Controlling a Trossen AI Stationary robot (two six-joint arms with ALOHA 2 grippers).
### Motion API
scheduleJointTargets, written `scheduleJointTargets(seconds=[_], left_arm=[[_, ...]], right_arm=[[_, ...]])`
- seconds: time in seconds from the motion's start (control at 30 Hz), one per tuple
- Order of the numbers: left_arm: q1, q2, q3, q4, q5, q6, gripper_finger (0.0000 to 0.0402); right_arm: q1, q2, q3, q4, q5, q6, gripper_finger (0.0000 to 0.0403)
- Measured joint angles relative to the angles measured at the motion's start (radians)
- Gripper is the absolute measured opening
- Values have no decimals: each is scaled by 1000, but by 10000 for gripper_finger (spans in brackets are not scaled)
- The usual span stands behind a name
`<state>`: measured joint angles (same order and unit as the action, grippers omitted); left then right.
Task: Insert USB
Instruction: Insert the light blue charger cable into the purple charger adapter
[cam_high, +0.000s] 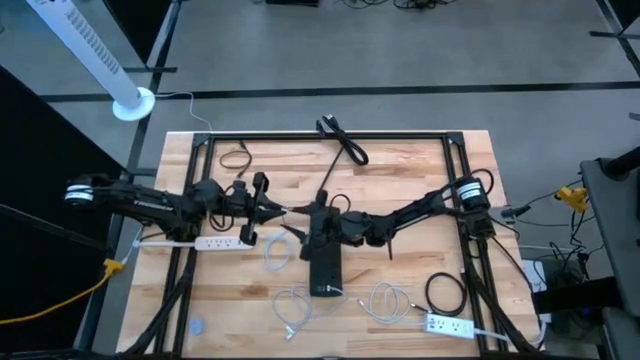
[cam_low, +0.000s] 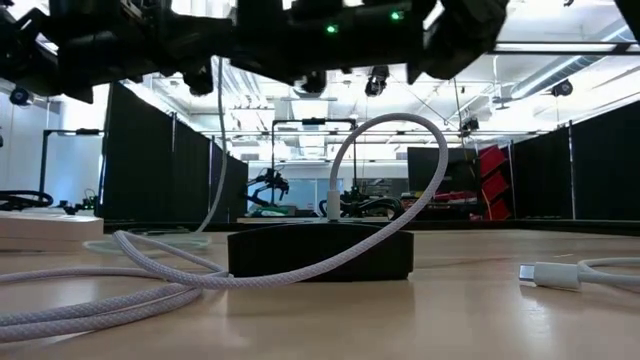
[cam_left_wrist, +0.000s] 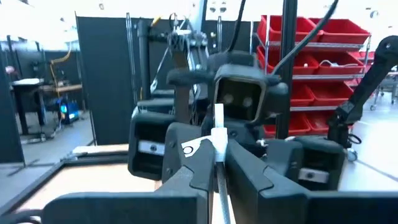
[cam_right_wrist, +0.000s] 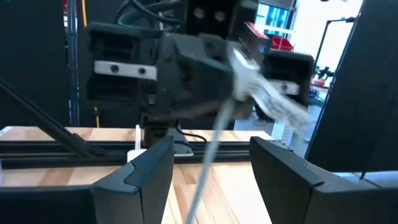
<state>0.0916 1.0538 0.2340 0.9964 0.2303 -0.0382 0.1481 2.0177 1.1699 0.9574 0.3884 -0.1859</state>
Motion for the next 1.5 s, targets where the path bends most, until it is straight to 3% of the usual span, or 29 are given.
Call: scheduleJointTargets(seconds=[0.37,0.47,0.7,0.83,1.07,1.23,1.33,1.5], left_arm=[[-30,17,0,3,16,-25,17],[-31,17,0,2,15,-24,17],[-32,14,3,-81,22,-23,17],[-32,10,4,-142,18,-24,22],[-32,-46,0,-258,-77,9,93],[-31,-88,-1,-309,-153,25,131],[-35,-83,0,-259,-135,16,144],[-51,-40,1,-237,-62,3,144]], right_arm=[[-4,12,61,-44,5,-34,185],[-3,12,61,-47,4,-34,148],[14,7,60,-102,36,-52,17],[20,0,59,-177,79,-61,12],[49,-103,62,-565,197,-24,3],[65,-144,61,-664,164,16,2],[57,-141,61,-667,77,30,2],[46,-136,61,-663,67,39,2]])
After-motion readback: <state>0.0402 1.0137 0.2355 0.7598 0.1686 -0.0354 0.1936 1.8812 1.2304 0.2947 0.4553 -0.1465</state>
